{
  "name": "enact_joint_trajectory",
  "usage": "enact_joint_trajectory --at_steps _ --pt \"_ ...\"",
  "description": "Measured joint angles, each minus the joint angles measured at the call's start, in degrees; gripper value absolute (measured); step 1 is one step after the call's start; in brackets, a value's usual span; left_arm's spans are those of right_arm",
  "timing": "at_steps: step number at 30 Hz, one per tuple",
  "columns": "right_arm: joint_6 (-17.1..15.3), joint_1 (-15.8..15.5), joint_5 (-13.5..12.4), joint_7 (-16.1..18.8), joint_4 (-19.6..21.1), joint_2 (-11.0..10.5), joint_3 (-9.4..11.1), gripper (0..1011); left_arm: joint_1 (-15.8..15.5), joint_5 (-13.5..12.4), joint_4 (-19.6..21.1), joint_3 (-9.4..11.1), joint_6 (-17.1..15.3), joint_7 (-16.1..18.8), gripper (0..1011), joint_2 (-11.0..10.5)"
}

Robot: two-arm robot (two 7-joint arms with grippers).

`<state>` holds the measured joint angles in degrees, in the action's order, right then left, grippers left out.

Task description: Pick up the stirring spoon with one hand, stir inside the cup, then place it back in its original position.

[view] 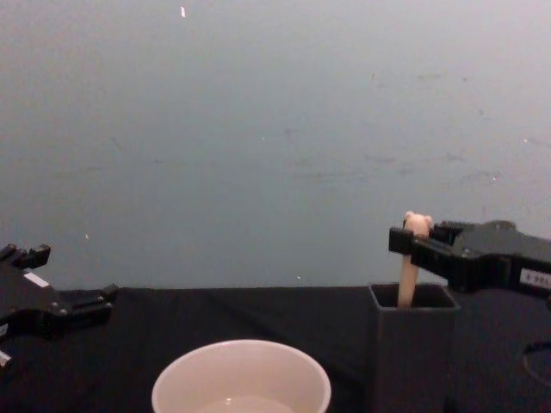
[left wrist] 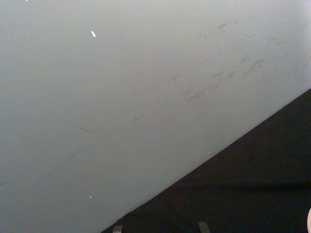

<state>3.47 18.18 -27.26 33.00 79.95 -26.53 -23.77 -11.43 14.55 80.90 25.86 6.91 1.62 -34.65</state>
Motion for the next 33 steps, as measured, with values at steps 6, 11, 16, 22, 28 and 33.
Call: enact_joint_trajectory --at_steps 6,11,16,22,28,33 --pt "-1.2 0.4 -0.2 0.1 -1.3 0.5 -0.6 214 0.0 0.0 0.0 0.0 0.0 0.0 1002 0.0" --pt "-1.6 0.7 -0.1 -0.1 -2.2 0.7 -1.0 213 0.0 0.0 0.0 0.0 0.0 0.0 1001 0.0" --pt "-1.6 0.8 0.1 -0.1 -2.3 0.7 -1.1 214 0.0 0.0 0.0 0.0 0.0 0.0 1001 0.0" --pt "-1.6 0.8 0.1 -0.1 -2.3 0.7 -1.1 214 0.0 0.0 0.0 0.0 0.0 0.0 1001 0.0" --pt "-1.6 0.7 0.0 -0.1 -2.3 0.7 -1.0 317 0.0 0.0 0.0 0.0 0.0 0.0 1001 0.0" --pt "-1.6 0.7 0.0 -0.1 -2.2 0.7 -1.0 478 0.0 0.0 0.0 0.0 0.0 0.0 1001 0.0"
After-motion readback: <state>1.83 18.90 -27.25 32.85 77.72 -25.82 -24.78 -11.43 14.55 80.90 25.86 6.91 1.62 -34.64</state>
